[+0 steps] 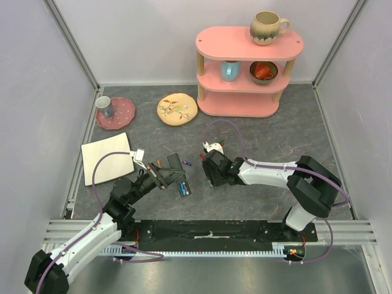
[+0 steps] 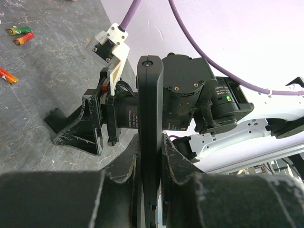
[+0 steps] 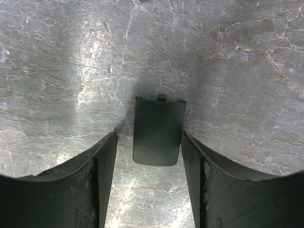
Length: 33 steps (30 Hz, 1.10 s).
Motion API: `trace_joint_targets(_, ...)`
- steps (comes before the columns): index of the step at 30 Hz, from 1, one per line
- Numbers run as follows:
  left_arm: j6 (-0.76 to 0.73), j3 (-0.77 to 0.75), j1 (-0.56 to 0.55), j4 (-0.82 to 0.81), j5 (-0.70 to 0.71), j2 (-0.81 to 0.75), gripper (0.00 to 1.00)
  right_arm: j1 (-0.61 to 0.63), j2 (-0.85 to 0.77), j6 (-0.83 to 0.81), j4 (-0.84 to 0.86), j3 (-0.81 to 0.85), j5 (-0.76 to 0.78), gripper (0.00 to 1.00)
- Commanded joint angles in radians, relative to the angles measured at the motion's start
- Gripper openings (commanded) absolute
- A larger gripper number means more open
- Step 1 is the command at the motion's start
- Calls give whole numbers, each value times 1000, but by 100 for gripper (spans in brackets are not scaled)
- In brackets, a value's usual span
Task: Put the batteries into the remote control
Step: Pick up the battery cover at the center of the board.
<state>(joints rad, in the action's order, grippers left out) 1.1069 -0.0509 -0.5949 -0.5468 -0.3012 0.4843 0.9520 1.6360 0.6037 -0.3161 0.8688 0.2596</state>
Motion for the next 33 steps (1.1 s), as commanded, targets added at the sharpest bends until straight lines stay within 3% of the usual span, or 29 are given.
trace_joint_targets(1, 16, 51, 7, -13, -21, -3, 2, 2, 27, 47, -32, -60, -33, 63)
trace_joint_targets(7, 18, 51, 7, -13, -21, -3, 2, 2, 16, 47, -37, -86, -39, 58)
trace_joint_targets(15, 21, 51, 7, -15, -19, 2, 2, 2, 24, 31, -52, -86, -46, 45)
trace_joint_targets(23, 22, 51, 7, -27, -12, 17, 2, 1, -18, 31, -60, -88, -33, 19)
trace_joint_targets(28, 28, 39, 7, -112, 2, 108, 2, 2, -126, 24, -130, -48, -3, 0)
trace_joint_targets(33, 39, -3, 6, -222, 22, 229, 2, 4, -246, -19, -245, 28, 26, 0)
